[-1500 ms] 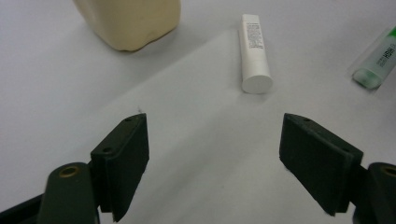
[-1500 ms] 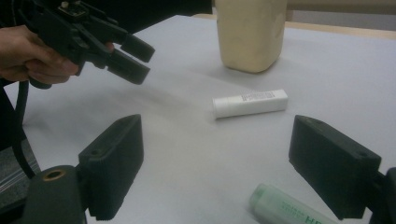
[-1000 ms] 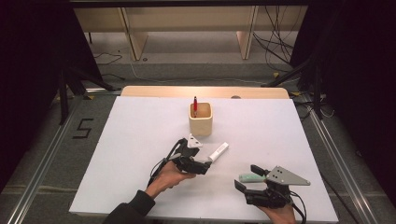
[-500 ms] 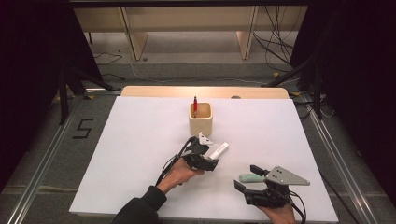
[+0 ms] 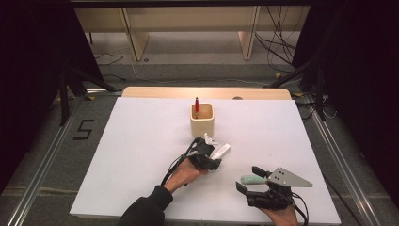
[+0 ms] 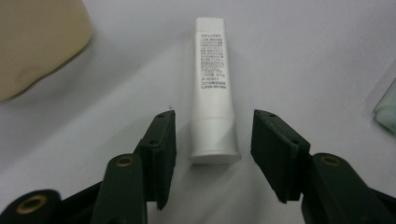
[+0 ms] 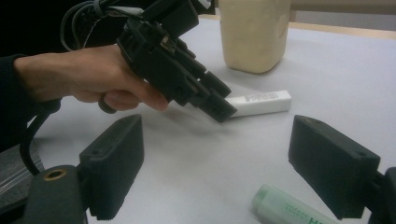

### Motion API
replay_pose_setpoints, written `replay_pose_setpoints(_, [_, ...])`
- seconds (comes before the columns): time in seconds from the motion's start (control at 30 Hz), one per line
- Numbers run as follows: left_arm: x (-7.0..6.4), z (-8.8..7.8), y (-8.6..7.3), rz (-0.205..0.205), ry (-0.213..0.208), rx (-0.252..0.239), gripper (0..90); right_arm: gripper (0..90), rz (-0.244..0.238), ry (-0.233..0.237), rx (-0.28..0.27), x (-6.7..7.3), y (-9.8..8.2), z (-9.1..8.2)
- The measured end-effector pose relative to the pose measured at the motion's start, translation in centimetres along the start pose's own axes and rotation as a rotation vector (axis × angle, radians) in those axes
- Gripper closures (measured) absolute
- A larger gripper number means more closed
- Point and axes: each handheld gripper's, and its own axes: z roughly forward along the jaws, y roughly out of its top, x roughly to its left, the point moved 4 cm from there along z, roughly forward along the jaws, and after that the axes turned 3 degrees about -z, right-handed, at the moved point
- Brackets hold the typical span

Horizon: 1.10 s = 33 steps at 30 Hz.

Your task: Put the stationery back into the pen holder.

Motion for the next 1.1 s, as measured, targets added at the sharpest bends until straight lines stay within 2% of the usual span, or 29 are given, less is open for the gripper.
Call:
replay_pose_setpoints(0.17, [0.0, 0.4, 0.0, -0.004, 0.013, 0.015, 55.2, 19.1, -0.001, 0.0, 0.0, 0.0, 0.0, 0.0])
replay_pose_setpoints(0.3, [0.0, 0.6, 0.0, -0.016, 0.019, 0.009, 61.1, 19.2, -0.002, 0.002, 0.0, 0.0, 0.0, 0.0])
replay_pose_setpoints(0.43, [-0.2, 0.8, 0.0, 0.01, 0.032, 0.011, 63.3, 19.3, -0.001, 0.003, 0.002, 0.0, 0.0, 0.0])
replay_pose_setpoints(0.67, [-0.3, 0.8, 0.0, 0.023, 0.04, 0.012, 64.6, 19.5, -0.001, 0.002, 0.002, 0.0, 0.0, 0.0])
replay_pose_setpoints(0.9, [0.0, 0.5, 0.2, -0.006, 0.033, -0.007, 66.8, 19.6, 0.0, 0.001, 0.0, 0.0, 0.0, 0.0])
replay_pose_setpoints(1.1, [0.5, -0.7, 0.3, -0.021, 0.012, -0.039, 66.9, 19.6, 0.001, 0.0, -0.001, 0.0, 0.0, 0.0])
